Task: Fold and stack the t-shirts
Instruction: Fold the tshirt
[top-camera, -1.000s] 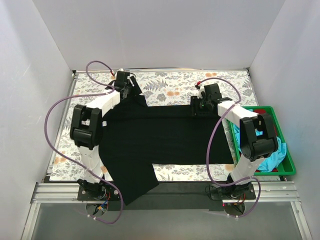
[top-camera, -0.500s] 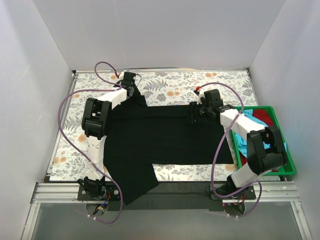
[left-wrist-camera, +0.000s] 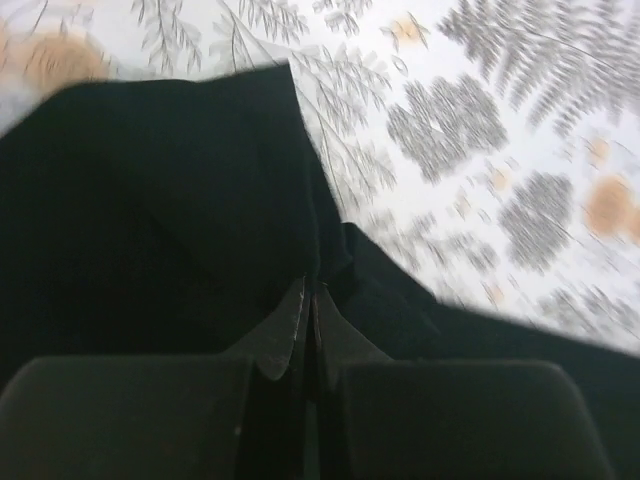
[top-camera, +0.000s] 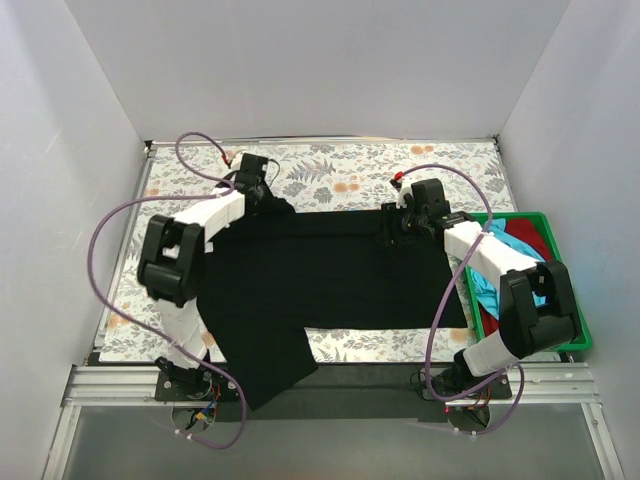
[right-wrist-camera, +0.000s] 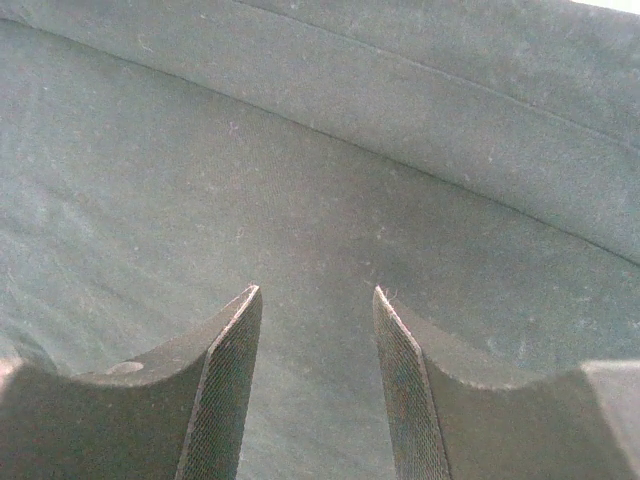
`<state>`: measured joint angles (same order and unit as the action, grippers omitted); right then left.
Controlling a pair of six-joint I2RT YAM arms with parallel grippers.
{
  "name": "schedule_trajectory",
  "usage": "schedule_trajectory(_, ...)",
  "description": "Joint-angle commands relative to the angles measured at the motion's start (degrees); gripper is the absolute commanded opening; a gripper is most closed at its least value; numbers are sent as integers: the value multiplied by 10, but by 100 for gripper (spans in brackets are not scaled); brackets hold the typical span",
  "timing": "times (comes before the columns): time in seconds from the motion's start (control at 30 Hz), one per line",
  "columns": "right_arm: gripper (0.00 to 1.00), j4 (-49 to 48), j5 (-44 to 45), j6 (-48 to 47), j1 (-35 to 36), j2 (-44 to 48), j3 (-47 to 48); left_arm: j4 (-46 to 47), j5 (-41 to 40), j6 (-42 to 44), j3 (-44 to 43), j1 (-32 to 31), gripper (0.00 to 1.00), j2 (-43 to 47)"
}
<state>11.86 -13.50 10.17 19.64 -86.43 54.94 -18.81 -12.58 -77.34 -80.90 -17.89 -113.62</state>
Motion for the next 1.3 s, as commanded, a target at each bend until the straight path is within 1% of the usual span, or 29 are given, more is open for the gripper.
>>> schedule_trajectory(0.0,47,-11,1,-8,4,27,-4,-1,20,-61,66,-7,0,144)
schedule_trajectory(0.03,48,-13,0,-7,4,28,-4,-1,26,-72,104,-7,0,165)
schedule_trajectory(0.1,48,-12,-4,-7,6,30,-9,2,38,-111,145,-9,0,225)
schedule_trajectory(0.17,48,-12,-6,-9,7,36,-11,2,48,-140,201,-12,0,265)
schedule_trajectory(0.2,47,-12,-6,-9,7,38,-13,3,55,-169,219,-14,0,286)
schedule_trajectory(0.23,47,-14,-8,-11,8,39,-15,3,60,-185,238,-15,0,323)
schedule_trajectory(0.27,48,-13,-12,-12,8,41,-16,3,71,-200,274,-17,1,343)
schedule_trajectory(0.33,48,-15,-14,-14,10,41,-19,7,86,-247,314,-22,3,396)
schedule_trajectory(0.37,47,-16,-22,-16,10,43,-20,10,93,-261,332,-23,6,411)
schedule_trajectory(0.4,48,-17,-26,-17,12,41,-20,21,118,-272,373,-26,9,423)
schedule_trajectory(0.43,48,-17,-29,-19,14,41,-19,23,125,-293,388,-28,19,436)
schedule_trajectory(0.47,47,-18,-35,-20,15,40,-19,24,125,-302,405,-29,23,455)
schedule_trajectory(0.5,48,-20,-38,-26,21,38,-18,32,161,-309,435,-32,26,465)
schedule_trajectory(0.53,48,-21,-40,-29,23,37,-13,35,172,-318,450,-36,35,472)
schedule_trajectory(0.6,48,-19,-48,-38,36,29,-7,35,189,-323,471,-43,45,489)
schedule_trajectory(0.63,48,-20,-51,-40,39,28,-4,34,203,-324,490,-45,48,495)
schedule_trajectory(0.67,48,-20,-57,-42,48,23,4,33,207,-326,496,-47,52,503)
schedule_trajectory(0.7,48,-20,-62,-48,55,15,10,27,209,-324,501,-48,54,521)
schedule_trajectory(0.77,48,-21,-71,-52,78,2,32,8,180,-300,494,-48,57,543)
schedule_trajectory(0.83,48,-24,-81,-56,96,-24,54,-14,140,-270,459,-48,65,561)
schedule_trajectory(0.87,48,-25,-86,-57,115,-35,65,-46,80,-259,442,-47,69,560)
schedule_trajectory(0.9,48,-26,-87,-60,128,-58,88,-61,56,-227,425,-43,74,546)
schedule_trajectory(0.97,49,-39,-97,-61,147,-84,113,-81,-4,-191,373,-36,76,523)
schedule_trajectory(1.0,49,-43,-101,-56,166,-113,139,-94,-19,-155,356,-23,77,509)
schedule_trajectory(1.07,49,-57,-108,-46,188,-144,170,-103,-39,-128,321,-8,78,468)
schedule_trajectory(1.1,49,-62,-111,-36,195,-174,185,-103,-50,-118,313,18,79,457)
schedule_trajectory(1.13,49,-69,-112,-30,201,-189,217,-96,-48,-93,311,32,79,437)
schedule_trajectory(1.17,50,-75,-113,-24,211,-205,231,-84,-45,-86,313,65,79,431)
schedule_trajectory(1.27,51,-103,-124,15,225,-266,291,-69,-21,-60,324,111,79,404)
